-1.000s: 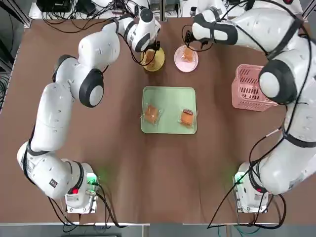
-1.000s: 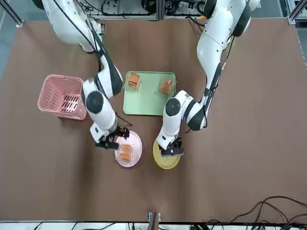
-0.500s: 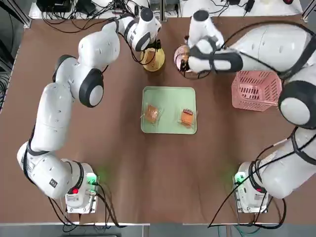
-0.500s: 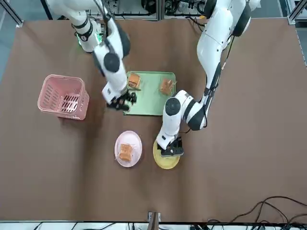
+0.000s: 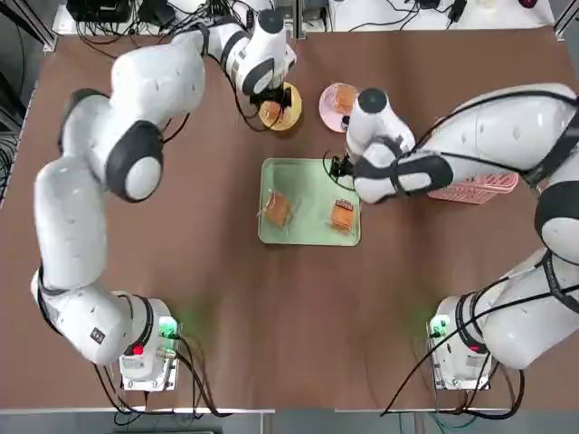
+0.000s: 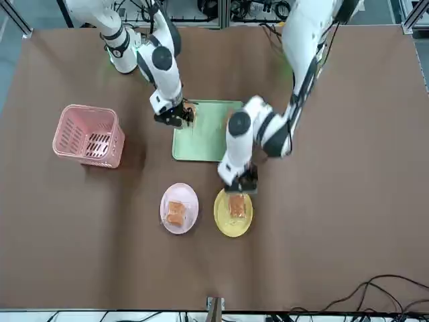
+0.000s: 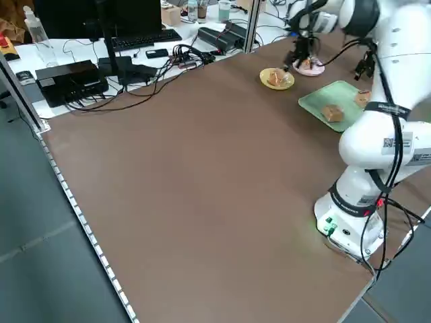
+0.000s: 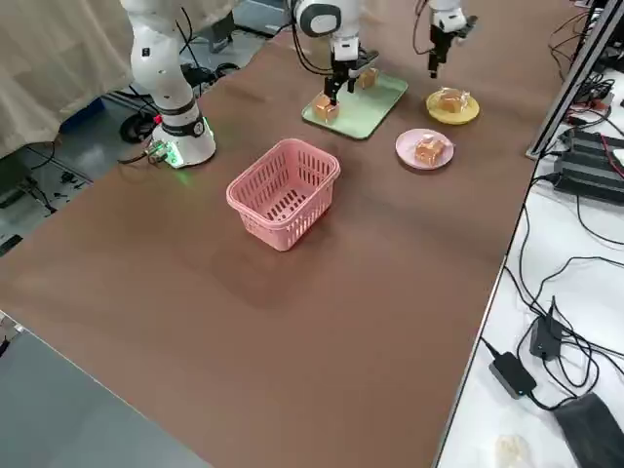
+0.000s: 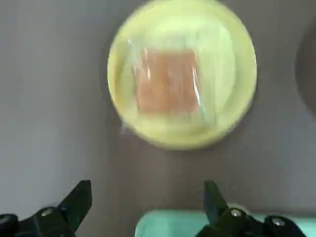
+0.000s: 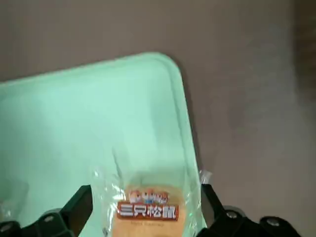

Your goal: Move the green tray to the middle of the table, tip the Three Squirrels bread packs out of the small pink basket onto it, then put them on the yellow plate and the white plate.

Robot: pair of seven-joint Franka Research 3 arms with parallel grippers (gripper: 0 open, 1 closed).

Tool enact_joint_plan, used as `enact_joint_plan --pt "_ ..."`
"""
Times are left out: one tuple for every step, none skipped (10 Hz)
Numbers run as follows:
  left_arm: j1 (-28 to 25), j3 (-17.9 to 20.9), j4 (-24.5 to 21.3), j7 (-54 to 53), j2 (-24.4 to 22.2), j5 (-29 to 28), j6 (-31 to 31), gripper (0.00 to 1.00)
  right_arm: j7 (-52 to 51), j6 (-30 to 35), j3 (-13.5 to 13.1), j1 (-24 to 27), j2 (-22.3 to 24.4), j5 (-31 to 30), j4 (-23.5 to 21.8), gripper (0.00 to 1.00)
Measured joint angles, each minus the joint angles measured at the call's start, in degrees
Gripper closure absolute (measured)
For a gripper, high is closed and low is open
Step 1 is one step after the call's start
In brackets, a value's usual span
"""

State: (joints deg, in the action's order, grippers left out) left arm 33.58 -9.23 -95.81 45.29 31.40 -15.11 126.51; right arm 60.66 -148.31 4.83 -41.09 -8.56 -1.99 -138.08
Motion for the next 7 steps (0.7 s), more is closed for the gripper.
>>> enact_joint_plan --pt "0.1 -2.7 -7.9 0.0 -5.4 0.0 0.3 0.0 2.4 -3.2 0.0 -1.9 0.0 0.0 -1.9 0.02" --pt "0.2 -5.1 -14.5 0.0 -9.2 0.0 2.4 0.0 3.9 -4.3 0.0 -3.2 0.0 0.0 -3.0 0.03" --pt "0.2 -7.2 -20.4 0.0 -11.4 0.0 6.8 0.0 4.3 -4.5 0.0 -3.5 0.1 0.0 -3.5 0.02" --pt "0.2 -8.9 -25.8 0.1 -12.9 0.0 11.5 0.0 4.3 -4.5 -0.1 -3.5 0.1 0.0 -3.9 0.02" --pt "0.1 -10.3 -29.7 0.2 -13.7 0.0 14.3 0.0 4.3 -4.6 -0.2 -3.5 0.1 0.0 -4.3 0.02" --pt "0.2 -11.4 -31.8 0.3 -14.1 0.0 15.6 0.0 4.3 -5.3 -0.2 -3.6 -0.2 0.0 -4.7 0.02" --pt "0.2 -11.8 -32.7 0.2 -14.1 0.0 17.2 0.0 4.9 -7.0 -0.2 -3.7 -0.9 0.0 -5.2 0.02"
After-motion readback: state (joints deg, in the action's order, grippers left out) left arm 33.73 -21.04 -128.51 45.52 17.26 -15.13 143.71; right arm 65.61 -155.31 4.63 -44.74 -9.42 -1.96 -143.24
